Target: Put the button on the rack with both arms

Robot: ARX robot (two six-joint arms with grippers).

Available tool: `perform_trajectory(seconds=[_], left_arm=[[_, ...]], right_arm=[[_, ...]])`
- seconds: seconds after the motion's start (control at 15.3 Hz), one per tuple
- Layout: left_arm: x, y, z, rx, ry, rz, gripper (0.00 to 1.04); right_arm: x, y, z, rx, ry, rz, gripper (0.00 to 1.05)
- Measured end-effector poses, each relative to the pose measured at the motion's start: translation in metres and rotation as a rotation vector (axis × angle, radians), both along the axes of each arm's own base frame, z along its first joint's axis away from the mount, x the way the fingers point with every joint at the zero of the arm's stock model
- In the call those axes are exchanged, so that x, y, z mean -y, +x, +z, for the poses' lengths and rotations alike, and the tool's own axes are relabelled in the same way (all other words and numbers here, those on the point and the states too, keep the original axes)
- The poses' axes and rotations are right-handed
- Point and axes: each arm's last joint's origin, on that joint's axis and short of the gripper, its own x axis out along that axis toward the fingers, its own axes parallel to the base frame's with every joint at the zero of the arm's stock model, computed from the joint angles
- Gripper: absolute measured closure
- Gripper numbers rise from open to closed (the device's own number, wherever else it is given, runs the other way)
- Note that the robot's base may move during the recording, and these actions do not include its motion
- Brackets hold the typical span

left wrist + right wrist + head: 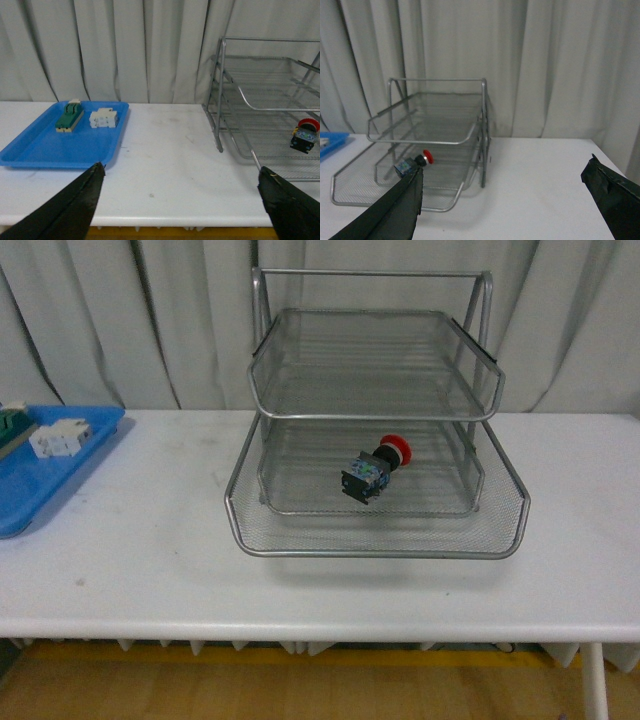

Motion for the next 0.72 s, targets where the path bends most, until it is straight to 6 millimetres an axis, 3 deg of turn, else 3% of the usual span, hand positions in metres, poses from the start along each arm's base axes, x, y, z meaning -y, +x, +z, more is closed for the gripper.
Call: perform_trajectory(seconds=[0.07,0.2,0.26,0.33,0.39,0.46,0.52,0.72], left_arm=[[0.000,0.000,0.000,0.000,0.001,0.000,0.05],[0.000,0.000,0.000,0.000,0.000,0.000,0.07],[0.000,0.000,0.000,0.000,0.000,0.000,0.07],[0.000,0.000,0.000,0.000,0.000,0.000,0.07],[0.000,0.000,0.000,0.000,0.000,0.000,0.07],[0.000,0.000,0.000,0.000,0.000,0.000,0.07],[0.000,0.000,0.000,0.000,0.000,0.000,0.07],[0.000,0.000,0.000,0.000,0.000,0.000,0.07]], right_arm=[[0.000,0.003,0.009,0.057,0.004,0.078,0.06],[-0.014,0.025,0.027,0.070,0.035,0.172,0.06],[-0.024,0.041,0.047,0.110,0.059,0.194,0.06],[-0.052,0.091,0.085,0.100,0.142,0.234,0.06],[-0.102,0.185,0.078,-0.236,0.183,0.208,0.06],[-0.143,0.218,0.084,-0.405,0.133,0.185,0.41],[-0.149,0.214,0.082,-0.447,0.115,0.198,0.52],[-0.155,0.209,0.075,-0.505,0.097,0.210,0.67]])
